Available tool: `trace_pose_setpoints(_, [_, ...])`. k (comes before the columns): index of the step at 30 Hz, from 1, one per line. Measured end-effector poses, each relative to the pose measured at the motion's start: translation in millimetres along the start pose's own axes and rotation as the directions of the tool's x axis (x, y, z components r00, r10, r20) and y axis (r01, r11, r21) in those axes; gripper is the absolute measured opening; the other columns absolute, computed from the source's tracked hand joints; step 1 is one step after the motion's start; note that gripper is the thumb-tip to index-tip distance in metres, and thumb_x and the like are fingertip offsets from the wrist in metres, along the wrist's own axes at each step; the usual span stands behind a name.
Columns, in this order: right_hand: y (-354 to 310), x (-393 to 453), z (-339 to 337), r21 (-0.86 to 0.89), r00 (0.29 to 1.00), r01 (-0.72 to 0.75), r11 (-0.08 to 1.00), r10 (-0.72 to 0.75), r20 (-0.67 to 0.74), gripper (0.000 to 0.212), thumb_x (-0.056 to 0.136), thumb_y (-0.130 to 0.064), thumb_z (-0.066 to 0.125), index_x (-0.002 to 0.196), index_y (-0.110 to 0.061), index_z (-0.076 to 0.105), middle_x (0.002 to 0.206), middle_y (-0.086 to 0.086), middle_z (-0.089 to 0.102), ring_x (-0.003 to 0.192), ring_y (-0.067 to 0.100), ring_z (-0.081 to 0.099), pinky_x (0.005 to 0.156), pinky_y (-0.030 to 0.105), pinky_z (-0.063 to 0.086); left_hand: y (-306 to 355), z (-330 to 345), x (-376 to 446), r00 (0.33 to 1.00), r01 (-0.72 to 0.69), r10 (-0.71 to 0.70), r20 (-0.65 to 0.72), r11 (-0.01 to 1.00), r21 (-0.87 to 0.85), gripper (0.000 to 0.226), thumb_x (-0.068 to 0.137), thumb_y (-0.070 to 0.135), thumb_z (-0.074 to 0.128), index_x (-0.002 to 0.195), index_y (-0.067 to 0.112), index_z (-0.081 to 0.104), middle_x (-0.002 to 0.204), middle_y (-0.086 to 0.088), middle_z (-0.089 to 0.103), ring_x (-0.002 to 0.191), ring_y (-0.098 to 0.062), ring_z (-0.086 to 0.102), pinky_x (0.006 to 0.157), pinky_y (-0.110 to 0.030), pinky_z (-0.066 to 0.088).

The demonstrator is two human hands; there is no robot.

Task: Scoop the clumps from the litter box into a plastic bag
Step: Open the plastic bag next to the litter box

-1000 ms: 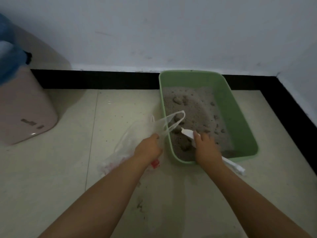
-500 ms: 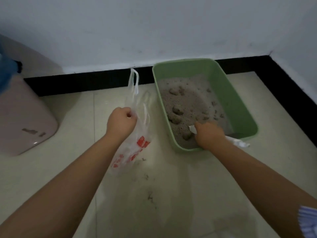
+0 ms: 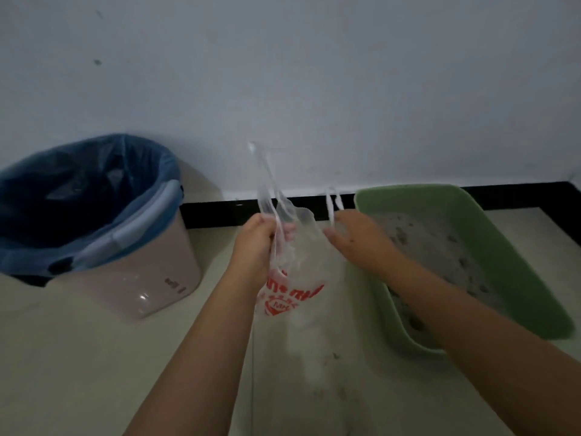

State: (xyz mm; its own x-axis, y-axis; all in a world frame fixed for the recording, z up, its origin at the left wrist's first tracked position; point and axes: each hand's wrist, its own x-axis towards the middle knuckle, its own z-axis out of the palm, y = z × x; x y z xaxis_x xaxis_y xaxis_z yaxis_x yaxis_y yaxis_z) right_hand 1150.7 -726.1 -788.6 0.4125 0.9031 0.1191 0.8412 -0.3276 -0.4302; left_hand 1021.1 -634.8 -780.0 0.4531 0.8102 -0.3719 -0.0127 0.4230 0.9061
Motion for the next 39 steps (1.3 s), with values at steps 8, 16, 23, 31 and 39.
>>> trace_pose_setpoints(8, [-13.5,-1.9,24.2,0.895,0.817,-0.368,0.253,0.547,0.181,0.032,0.090,0.009,0.041,0.067,-0.012,0.032,0.049,0.004,0.048,0.022,0.002,0.044,0.027,0.009,0.030,-17.9,-42.1,15.1,0.933,0.143,-0.285,-0.220,0.855,-0.499,0.029,0.097,0.007,0.032,0.091,0.005,0.060,0.067,-0.011,0.051,0.051,-0.016,0.055,0.044,-0.015,0.048])
trace_pose_setpoints(16, [26.3,-13.0,17.9,-0.071,0.747,-0.399,0.914,0.369,0.554,0.034,0.084,-0.042,0.060,0.094,-0.011,0.050,0.085,0.007,0.050,0.068,0.020,0.051,0.053,0.024,0.039,-37.9,-50.5,20.7,0.921,0.228,-0.316,-0.229,0.912,-0.341,0.033,0.093,0.021,0.053,0.121,0.003,0.056,0.095,-0.012,0.063,0.080,-0.025,0.062,0.066,-0.035,0.053])
trace_pose_setpoints(23, [16.7,-24.8,25.3,-0.347,0.551,-0.050,0.937,0.316,0.772,0.030,0.089,-0.029,0.056,0.064,-0.011,0.052,0.069,0.004,0.051,0.063,0.018,0.047,0.060,0.025,0.034,-44.1,-40.2,23.0,0.895,0.152,-0.186,-0.406,0.982,-0.115,0.046,0.089,0.008,0.055,0.134,0.005,0.043,0.118,-0.014,0.055,0.089,-0.023,0.059,0.075,-0.033,0.052])
trace_pose_setpoints(31, [1.6,-14.6,17.2,-0.072,0.845,-0.221,0.973,0.228,0.484,0.028,0.090,-0.012,0.052,0.062,-0.008,0.057,0.066,0.004,0.054,0.071,0.026,0.054,0.054,0.025,0.033,-20.4,-21.3,-5.0,0.934,-0.266,0.260,0.246,0.044,0.963,0.072,0.081,0.030,0.066,0.143,0.027,0.030,0.154,0.002,0.016,0.145,-0.018,0.006,0.117,-0.050,0.001])
trace_pose_setpoints(39, [19.5,-20.3,4.4,0.242,0.887,-0.444,0.863,0.386,0.252,0.038,0.084,-0.006,0.055,0.047,-0.011,0.046,0.054,0.006,0.043,0.050,0.016,0.038,0.043,0.018,0.031,-65.8,-7.5,-20.9,0.955,-0.293,0.206,0.212,0.570,0.768,0.030,0.096,0.005,0.038,0.110,0.005,0.064,0.107,-0.007,0.063,0.104,-0.017,0.057,0.089,-0.025,0.041])
